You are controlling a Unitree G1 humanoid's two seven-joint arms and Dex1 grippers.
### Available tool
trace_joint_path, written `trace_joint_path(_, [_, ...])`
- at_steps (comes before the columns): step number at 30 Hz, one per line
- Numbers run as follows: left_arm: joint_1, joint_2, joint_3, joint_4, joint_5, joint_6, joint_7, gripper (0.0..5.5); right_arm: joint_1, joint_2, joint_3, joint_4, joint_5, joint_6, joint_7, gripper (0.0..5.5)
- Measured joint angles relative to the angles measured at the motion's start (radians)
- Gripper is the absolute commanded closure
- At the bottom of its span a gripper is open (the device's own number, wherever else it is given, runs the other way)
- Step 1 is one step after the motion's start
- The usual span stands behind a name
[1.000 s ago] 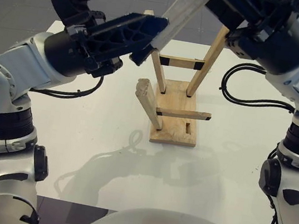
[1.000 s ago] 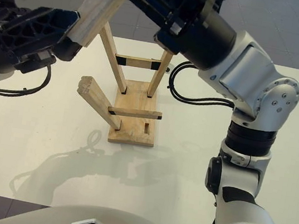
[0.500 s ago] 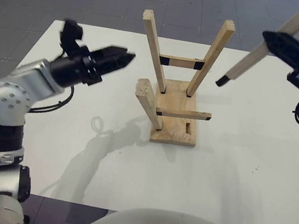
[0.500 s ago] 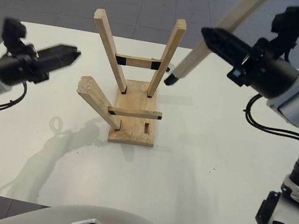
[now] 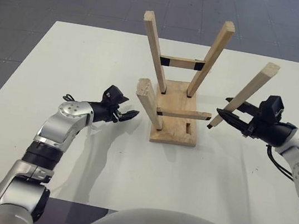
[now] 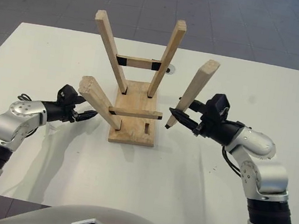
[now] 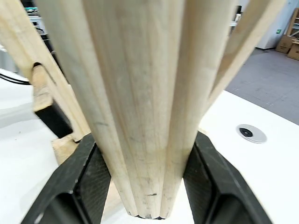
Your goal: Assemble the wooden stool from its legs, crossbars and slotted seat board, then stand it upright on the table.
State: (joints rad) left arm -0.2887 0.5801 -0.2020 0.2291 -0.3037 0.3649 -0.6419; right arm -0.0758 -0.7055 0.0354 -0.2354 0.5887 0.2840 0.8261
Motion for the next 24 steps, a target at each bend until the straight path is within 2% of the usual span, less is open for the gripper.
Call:
trace_joint_path(7, [-0.246, -0.191, 0.000, 0.409, 0.135, -0.174, 0.041, 1.96, 0.054, 0.085, 0.043, -0.024, -0.090, -0.048, 0.003, 3.46])
trace_joint_path(14, [-0.386, -0.290, 0.015, 0.747, 0.224, -0.324, 0.065, 1.96, 0.126, 0.139, 0.054, -0.032, -0.124, -0.103, 0.006, 3.46])
trace_joint_path(24, [-0.420, -0.335, 0.084, 0.862, 0.240, -0.412, 0.020, 1.96, 0.178, 0.179, 0.068, -0.186, -0.060, -0.014, -0.001, 3.46])
